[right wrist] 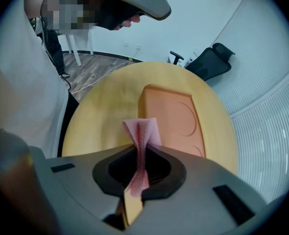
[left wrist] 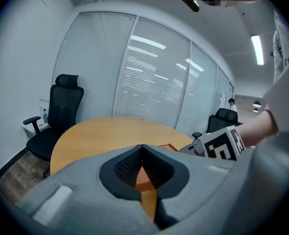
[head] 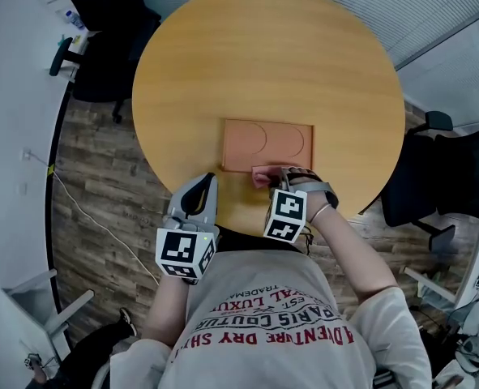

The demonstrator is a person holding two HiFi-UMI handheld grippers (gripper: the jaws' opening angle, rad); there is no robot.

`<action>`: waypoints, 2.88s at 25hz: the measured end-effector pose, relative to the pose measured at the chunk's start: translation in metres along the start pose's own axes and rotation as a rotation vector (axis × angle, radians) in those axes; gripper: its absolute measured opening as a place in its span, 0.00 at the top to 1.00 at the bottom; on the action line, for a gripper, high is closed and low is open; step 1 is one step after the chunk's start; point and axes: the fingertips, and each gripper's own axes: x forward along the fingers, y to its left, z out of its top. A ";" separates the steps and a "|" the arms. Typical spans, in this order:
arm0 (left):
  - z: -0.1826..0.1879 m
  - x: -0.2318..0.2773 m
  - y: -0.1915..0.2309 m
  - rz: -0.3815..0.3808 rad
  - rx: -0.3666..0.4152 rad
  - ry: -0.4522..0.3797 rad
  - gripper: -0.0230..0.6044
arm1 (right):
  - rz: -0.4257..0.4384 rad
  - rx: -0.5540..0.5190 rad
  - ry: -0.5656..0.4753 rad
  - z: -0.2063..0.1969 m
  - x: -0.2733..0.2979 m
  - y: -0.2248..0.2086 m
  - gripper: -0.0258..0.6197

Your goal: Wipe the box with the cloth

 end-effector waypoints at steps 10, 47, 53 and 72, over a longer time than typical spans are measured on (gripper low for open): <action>-0.003 0.003 -0.012 -0.022 0.003 -0.010 0.95 | -0.050 0.058 -0.005 -0.024 -0.025 -0.005 0.91; 0.004 0.050 -0.011 -0.062 0.032 0.036 0.95 | -0.233 0.089 0.063 -0.078 0.020 -0.110 0.91; 0.005 0.051 -0.019 -0.067 0.039 0.036 0.95 | -0.203 0.137 0.045 -0.079 0.015 -0.097 0.91; 0.000 0.035 -0.041 -0.063 0.034 0.002 0.95 | -0.146 0.154 0.048 -0.082 -0.004 -0.042 0.91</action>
